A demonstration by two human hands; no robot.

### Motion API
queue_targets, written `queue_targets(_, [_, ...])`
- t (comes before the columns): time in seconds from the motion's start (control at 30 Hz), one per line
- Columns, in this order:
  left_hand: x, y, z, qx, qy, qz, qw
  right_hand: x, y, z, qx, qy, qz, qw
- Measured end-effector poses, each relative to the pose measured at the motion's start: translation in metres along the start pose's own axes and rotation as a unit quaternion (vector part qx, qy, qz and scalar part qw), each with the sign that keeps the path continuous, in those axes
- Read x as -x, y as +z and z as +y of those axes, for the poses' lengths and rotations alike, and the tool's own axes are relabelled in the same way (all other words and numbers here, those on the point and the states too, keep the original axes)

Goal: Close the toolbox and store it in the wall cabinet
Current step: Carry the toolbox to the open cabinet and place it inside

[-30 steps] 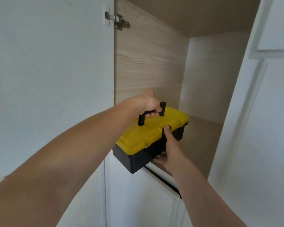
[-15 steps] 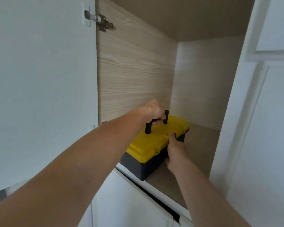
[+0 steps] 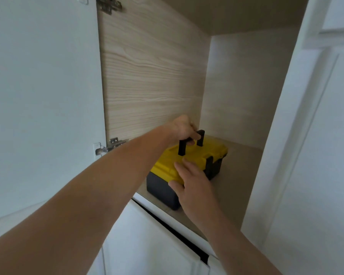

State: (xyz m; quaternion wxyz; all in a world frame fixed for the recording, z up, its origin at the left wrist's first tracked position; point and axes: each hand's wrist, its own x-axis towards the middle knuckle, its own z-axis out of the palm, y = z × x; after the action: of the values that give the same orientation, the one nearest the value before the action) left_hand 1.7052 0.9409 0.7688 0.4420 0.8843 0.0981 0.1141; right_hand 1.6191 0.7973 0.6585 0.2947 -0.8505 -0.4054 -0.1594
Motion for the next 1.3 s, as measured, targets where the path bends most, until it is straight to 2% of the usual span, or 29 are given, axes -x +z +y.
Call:
queue_targets(0.13, [0.031,-0.021,-0.019,-0.109,0.086,0.014,0.990,0.000,0.003,0.002,0.012,-0.008,0.009,1.000])
queue_targets(0.27, [0.073,-0.032,-0.048,-0.151,0.120,0.030,0.981,0.003,0.005,0.000,0.036,-0.002,-0.002,0.999])
queue_targets(0.4, [0.117,-0.026,-0.077,-0.161,0.128,0.001,0.979,0.003,0.003,-0.004,0.038,0.001,-0.015,0.999])
queue_targets(0.5, [0.134,-0.018,-0.092,-0.156,0.091,-0.013,0.984,-0.002,-0.002,-0.008,0.042,0.008,-0.010,0.999])
queue_targets(0.6, [0.137,-0.014,-0.095,-0.176,0.071,-0.008,0.982,-0.010,-0.003,-0.009,0.059,0.017,-0.036,0.997])
queue_targets(0.8, [0.116,-0.008,-0.089,-0.252,0.102,-0.025,0.962,-0.025,0.001,0.012,0.088,0.059,-0.059,0.993])
queue_targets(1.13, [0.074,-0.001,-0.090,-0.269,0.109,-0.048,0.956,-0.056,0.004,0.028,0.114,0.116,-0.067,0.984])
queue_targets(1.23, [0.078,0.002,-0.091,-0.243,0.109,-0.022,0.964,-0.063,0.000,0.025,0.118,0.141,-0.053,0.982])
queue_targets(1.3, [0.084,0.002,-0.096,-0.177,0.113,0.025,0.977,-0.075,-0.006,0.024,0.095,0.162,-0.008,0.982])
